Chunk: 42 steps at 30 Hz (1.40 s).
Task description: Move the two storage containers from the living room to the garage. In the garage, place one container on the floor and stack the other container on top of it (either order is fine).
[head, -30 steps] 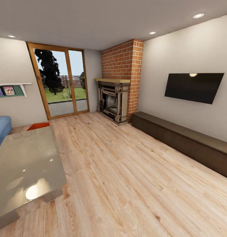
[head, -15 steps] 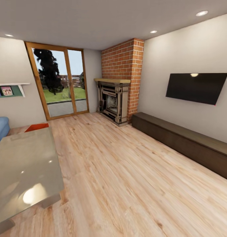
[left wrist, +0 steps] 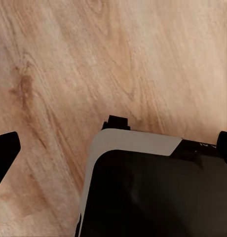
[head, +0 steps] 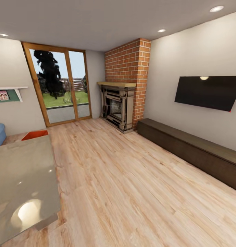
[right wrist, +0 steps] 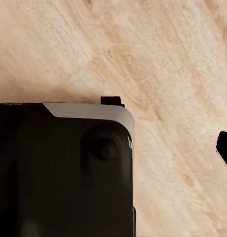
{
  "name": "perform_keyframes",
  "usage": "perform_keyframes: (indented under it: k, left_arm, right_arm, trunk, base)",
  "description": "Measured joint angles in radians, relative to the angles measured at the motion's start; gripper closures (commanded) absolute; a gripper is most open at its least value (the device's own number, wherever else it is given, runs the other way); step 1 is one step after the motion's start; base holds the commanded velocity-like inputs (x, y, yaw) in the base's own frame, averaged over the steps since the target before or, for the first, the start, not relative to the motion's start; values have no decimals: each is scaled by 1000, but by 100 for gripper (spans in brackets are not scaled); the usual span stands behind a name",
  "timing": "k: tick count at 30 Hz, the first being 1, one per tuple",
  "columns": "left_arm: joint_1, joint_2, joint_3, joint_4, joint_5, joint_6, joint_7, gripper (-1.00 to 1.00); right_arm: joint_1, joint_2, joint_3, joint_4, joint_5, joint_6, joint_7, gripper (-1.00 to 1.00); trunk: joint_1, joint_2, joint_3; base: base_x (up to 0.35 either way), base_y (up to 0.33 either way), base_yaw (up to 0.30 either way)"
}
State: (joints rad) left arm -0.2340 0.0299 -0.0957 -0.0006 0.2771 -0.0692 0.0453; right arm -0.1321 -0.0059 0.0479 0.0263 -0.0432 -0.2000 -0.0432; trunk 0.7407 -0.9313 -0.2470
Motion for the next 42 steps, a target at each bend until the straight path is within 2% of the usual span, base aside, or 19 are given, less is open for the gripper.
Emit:
perform_keyframes:
  k: [35,42]
  left_arm:
    - [0,5,0,0,0,1,0,-100]
    - [0,6,0,0,0,0,1,-100]
  right_arm:
    - [0,3,-1,0,-1,1,-4,-100]
    - [0,3,-1,0,-1,2,-4,-100]
  trunk:
    - [0,0,0]
    - [0,0,0]
  base:
    - [318,-102,0]
    - [318,-49,193]
